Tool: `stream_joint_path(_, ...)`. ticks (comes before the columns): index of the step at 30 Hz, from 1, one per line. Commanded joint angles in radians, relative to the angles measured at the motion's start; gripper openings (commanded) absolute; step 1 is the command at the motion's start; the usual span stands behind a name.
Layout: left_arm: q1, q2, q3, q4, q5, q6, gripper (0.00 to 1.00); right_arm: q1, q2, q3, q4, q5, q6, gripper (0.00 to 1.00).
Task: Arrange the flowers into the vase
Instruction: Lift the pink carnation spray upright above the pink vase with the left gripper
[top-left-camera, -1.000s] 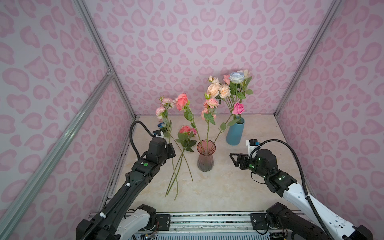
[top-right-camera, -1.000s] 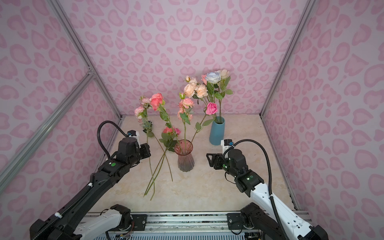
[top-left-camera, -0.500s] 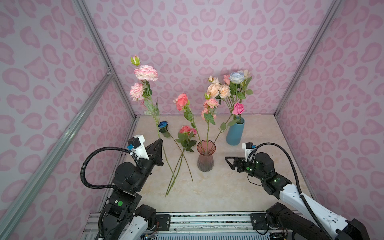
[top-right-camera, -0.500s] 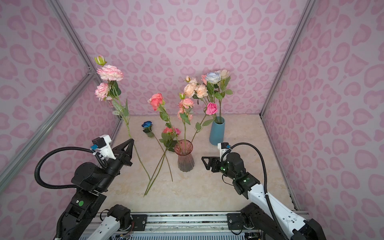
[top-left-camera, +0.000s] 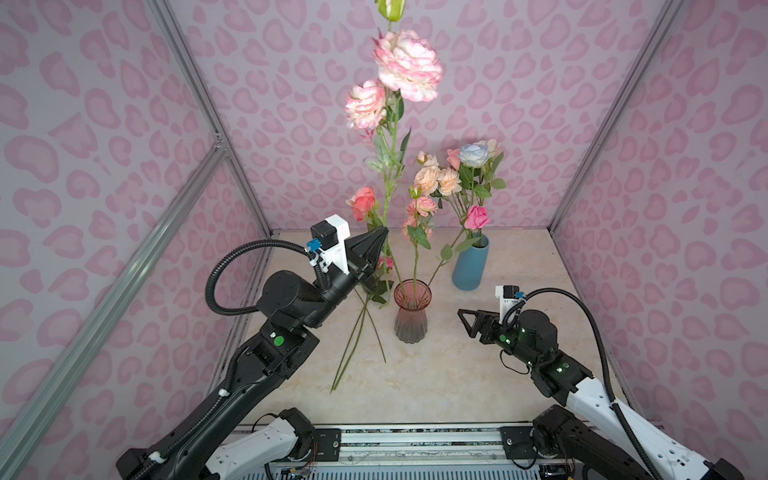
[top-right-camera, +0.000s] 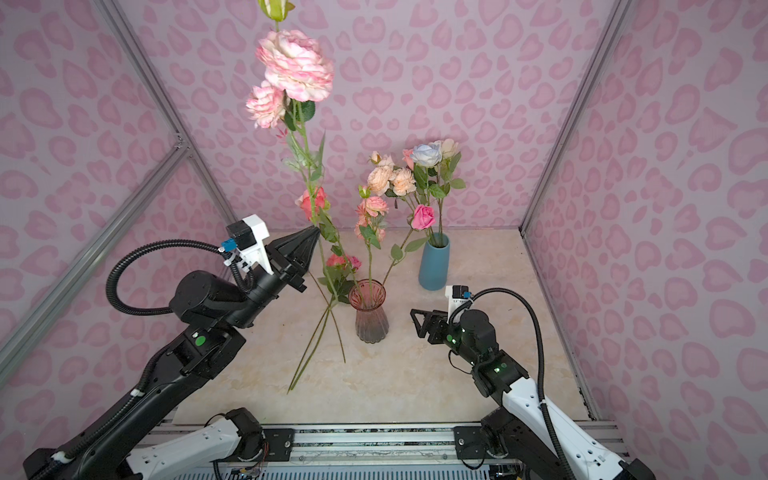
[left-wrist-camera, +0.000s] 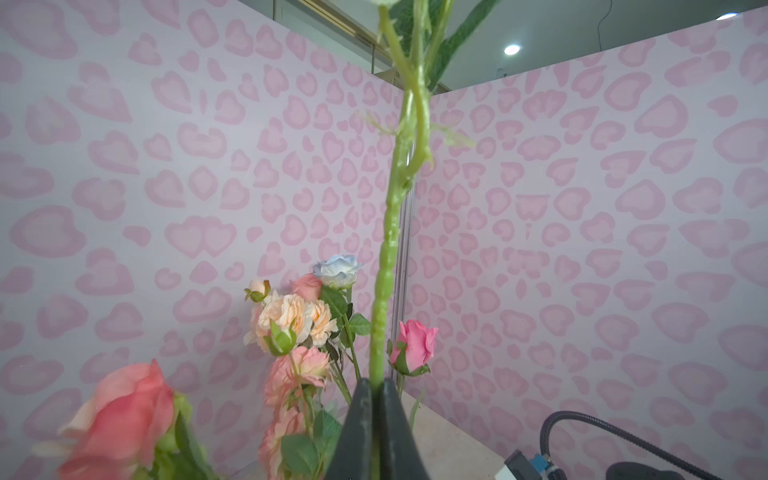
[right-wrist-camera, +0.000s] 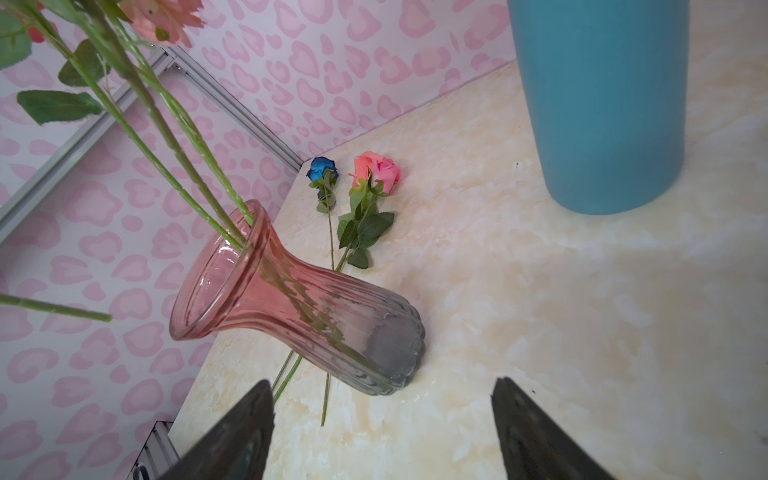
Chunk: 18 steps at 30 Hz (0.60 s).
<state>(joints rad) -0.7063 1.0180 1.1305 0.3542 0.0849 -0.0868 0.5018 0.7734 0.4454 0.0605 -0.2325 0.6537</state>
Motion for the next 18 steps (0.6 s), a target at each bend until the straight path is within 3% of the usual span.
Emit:
stream_joint_path(1, -0.017, 0.087, 0.053, 0.206, -0.018, 0.060, 0.03, -0.002, -0.008, 0.004, -0.026, 0.024, -0.029, 0.83)
stream_joint_path(7, -0.027, 0.229, 0.119, 0.299, -0.044, 0.032, 0.03, -0.013, -0.016, 0.006, -0.044, 0.030, -0.054, 0.83)
stream_joint_path(18, -0.050, 0.246, -0.064, 0.375, -0.132, -0.079, 0.03, -0.036, -0.026, -0.002, -0.062, 0.028, -0.071, 0.83)
